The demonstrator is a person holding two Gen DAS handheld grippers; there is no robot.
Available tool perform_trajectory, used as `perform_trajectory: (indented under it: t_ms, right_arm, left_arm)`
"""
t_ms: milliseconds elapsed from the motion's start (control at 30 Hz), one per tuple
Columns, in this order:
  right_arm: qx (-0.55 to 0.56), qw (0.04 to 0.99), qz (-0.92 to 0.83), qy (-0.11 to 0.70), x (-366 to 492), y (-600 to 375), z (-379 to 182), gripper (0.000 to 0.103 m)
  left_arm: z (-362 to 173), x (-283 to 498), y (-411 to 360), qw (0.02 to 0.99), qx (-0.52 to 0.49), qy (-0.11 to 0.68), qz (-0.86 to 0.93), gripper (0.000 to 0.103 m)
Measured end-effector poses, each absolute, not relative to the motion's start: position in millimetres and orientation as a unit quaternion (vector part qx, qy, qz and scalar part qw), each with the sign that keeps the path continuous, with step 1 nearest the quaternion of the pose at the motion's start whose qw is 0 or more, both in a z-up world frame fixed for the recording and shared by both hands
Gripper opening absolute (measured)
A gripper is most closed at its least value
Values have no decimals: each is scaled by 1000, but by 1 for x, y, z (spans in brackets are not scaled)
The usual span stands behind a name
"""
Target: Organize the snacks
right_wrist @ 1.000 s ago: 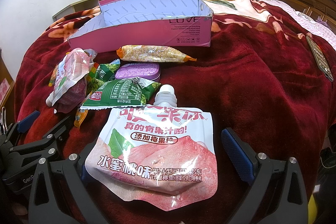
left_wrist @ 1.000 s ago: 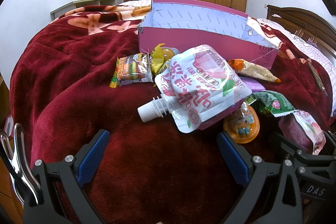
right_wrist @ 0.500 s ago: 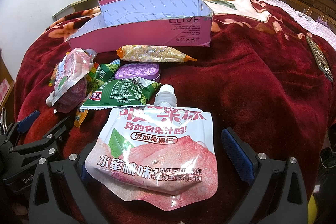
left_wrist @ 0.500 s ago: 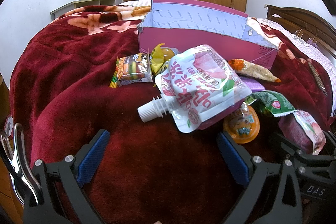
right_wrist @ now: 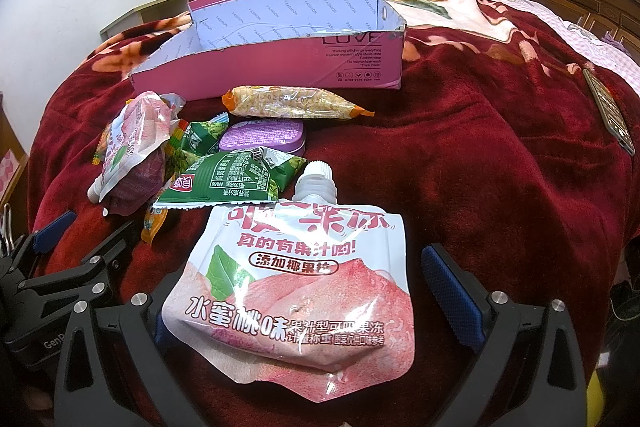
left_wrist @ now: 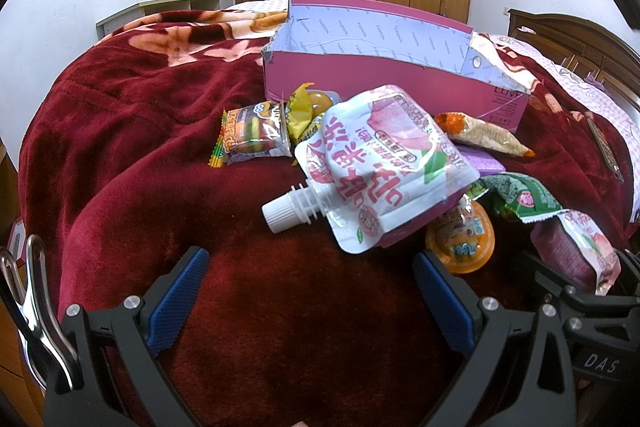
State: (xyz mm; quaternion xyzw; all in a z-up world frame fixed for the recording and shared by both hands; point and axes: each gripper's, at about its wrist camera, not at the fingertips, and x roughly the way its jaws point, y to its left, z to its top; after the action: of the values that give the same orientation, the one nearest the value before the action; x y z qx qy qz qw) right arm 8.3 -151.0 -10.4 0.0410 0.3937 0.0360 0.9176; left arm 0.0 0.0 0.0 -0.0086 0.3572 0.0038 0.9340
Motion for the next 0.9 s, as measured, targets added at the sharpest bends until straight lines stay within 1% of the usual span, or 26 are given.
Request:
perform_trajectory:
  t_ms: [633,767,900]
  right_arm:
    - [40,916,37,399,10,-151,-10,103]
    - [36,917,37,395,9,-149,-10,103]
    - [37,920,41,388,4,-149,-4,102]
  left_arm:
    - [-2,1,5,935,-14,355,-2,102]
    - [5,-4,3,935,-18,353,-6,101]
    - [11,-10,8,937,-25,347,-9,98]
